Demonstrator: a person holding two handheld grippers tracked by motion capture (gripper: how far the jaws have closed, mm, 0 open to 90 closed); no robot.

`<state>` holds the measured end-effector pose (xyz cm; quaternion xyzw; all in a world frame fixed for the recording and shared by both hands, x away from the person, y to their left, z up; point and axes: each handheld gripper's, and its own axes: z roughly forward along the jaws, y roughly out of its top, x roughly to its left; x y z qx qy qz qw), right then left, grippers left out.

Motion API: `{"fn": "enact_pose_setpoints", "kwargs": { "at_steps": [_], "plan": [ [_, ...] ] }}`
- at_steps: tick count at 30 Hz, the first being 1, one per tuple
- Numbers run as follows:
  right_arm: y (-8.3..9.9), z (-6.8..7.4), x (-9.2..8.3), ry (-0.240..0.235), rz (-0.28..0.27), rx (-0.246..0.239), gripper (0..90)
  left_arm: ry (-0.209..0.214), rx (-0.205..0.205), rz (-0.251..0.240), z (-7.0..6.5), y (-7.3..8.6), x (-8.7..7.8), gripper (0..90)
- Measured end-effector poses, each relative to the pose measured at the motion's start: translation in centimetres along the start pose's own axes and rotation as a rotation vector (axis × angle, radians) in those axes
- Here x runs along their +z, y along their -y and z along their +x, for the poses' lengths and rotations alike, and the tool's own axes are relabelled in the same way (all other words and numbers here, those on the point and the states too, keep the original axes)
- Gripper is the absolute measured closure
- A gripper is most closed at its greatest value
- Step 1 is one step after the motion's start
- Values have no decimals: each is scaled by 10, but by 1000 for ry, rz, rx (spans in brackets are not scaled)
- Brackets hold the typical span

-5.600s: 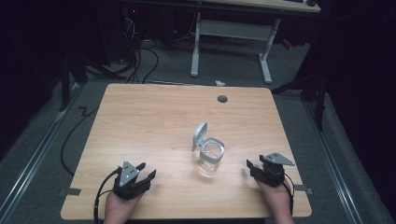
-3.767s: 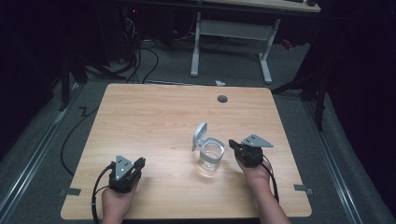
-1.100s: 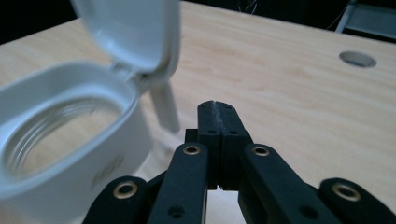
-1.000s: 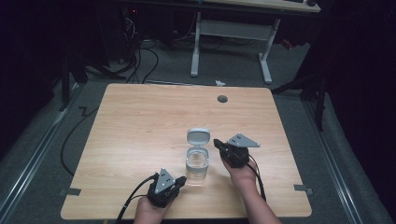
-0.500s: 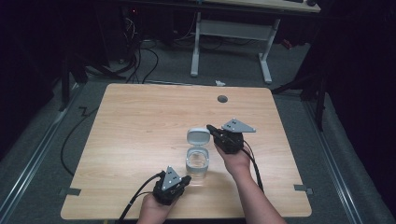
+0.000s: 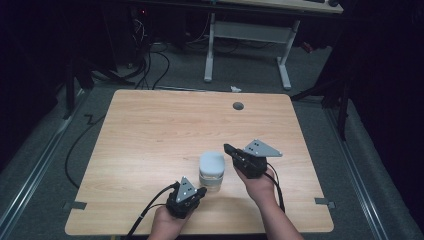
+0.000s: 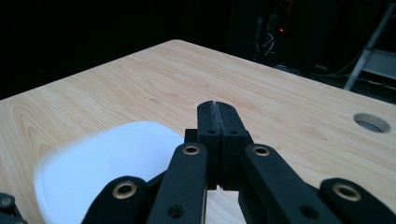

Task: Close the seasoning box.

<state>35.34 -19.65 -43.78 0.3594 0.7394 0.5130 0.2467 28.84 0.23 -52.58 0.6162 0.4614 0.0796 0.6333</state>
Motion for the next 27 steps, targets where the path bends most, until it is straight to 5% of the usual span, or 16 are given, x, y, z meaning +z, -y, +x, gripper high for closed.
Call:
{"fn": "enact_pose_setpoints", "kwargs": {
  "at_steps": [7,13,21,27],
  "plan": [
    [20,-16,-12,50,19,43,885,-21,14,-17,9,-1,-14,859],
    [47,-37,-20,100,74,84,839,-76,18,-67,32,-15,-39,797],
    [75,-66,-49,191,111,138,758,-273,10,-149,97,-52,-69,691],
    [97,-81,-74,275,134,156,631,-390,25,-170,132,-55,-84,604]
  ]
}}
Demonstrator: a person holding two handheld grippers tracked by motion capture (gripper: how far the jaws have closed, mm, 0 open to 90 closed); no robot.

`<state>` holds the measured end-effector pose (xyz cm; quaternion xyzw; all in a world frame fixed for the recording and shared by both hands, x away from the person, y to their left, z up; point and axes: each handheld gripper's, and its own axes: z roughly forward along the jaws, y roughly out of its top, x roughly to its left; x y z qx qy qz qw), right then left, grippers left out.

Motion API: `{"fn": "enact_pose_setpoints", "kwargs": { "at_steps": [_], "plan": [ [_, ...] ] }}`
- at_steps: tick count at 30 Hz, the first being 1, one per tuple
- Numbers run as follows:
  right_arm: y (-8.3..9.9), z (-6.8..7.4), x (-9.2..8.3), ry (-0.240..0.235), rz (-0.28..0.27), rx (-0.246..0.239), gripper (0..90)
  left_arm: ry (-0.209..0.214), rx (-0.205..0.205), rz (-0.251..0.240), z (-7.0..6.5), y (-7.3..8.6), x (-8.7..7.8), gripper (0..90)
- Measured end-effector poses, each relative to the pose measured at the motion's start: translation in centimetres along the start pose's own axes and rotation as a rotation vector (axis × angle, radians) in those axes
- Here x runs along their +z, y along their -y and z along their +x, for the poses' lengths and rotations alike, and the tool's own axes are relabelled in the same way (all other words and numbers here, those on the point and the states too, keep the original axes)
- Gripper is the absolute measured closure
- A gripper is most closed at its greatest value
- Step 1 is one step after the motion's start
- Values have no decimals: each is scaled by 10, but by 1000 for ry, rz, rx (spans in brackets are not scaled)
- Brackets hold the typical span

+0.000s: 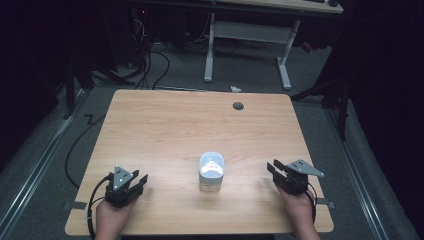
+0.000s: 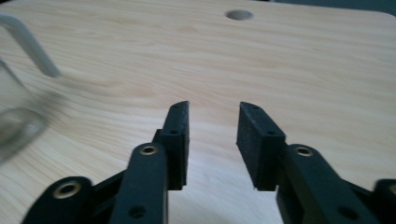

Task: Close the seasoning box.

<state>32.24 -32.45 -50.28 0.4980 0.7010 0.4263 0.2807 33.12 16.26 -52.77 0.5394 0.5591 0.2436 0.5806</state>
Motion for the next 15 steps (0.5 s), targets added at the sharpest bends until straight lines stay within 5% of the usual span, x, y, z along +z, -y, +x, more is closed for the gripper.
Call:
{"fn": "enact_pose_setpoints", "kwargs": {
  "at_steps": [3,6,8,15],
  "plan": [
    [10,-10,-10,54,7,12,568,-72,25,-13,20,-2,-7,569],
    [21,-17,-24,100,7,35,515,-112,-48,-35,41,-6,-19,561],
    [28,-19,-32,144,13,36,497,-109,-78,-32,44,-6,-24,560],
    [26,-10,-23,125,12,20,501,-87,-11,-29,33,0,-29,543]
  ]
}}
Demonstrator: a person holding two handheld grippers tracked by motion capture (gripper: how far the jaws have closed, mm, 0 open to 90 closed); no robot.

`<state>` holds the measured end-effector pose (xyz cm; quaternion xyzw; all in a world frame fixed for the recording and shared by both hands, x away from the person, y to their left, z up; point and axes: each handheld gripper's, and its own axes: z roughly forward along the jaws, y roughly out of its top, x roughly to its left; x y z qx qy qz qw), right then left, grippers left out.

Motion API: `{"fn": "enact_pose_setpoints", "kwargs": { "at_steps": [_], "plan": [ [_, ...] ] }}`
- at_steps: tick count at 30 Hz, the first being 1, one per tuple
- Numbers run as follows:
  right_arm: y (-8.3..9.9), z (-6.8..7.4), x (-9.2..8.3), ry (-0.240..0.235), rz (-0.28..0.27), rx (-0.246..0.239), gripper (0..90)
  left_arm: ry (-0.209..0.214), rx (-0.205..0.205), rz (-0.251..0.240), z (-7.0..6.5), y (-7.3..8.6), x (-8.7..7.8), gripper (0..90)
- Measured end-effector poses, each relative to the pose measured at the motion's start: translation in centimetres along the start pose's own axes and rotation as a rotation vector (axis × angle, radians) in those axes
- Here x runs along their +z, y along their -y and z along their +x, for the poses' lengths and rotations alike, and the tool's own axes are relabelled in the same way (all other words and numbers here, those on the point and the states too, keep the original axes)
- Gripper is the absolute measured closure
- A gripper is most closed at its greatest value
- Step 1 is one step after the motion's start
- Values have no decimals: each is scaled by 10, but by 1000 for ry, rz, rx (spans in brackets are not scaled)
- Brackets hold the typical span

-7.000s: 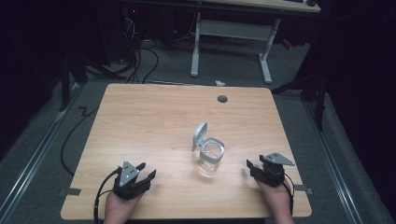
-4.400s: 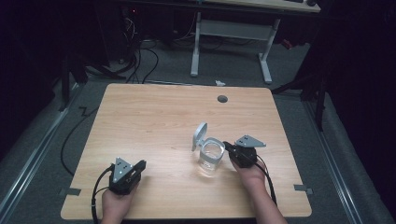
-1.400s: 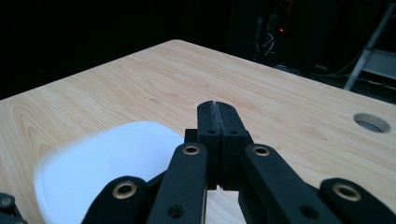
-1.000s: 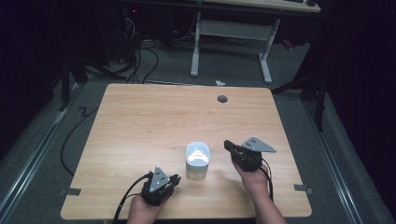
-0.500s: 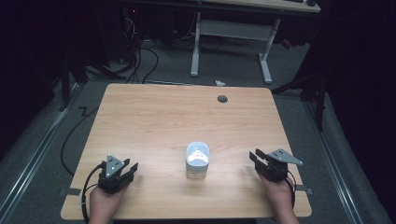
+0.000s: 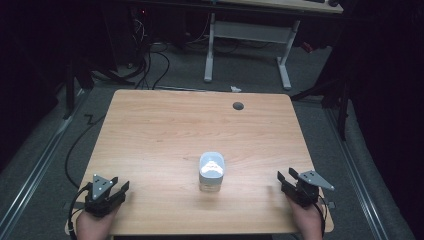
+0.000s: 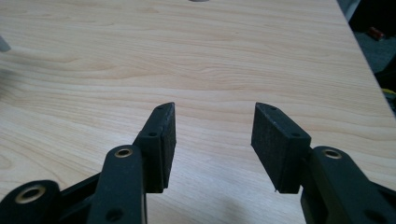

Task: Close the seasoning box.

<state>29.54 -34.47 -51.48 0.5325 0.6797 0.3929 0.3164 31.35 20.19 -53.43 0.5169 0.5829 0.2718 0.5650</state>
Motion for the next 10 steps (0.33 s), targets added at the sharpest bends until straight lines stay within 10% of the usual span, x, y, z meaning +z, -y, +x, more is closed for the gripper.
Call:
{"fn": "enact_pose_setpoints", "kwargs": {
  "at_steps": [10],
  "plan": [
    [3,2,1,-18,31,-20,463,18,4,7,-8,2,3,534]
  ]
}}
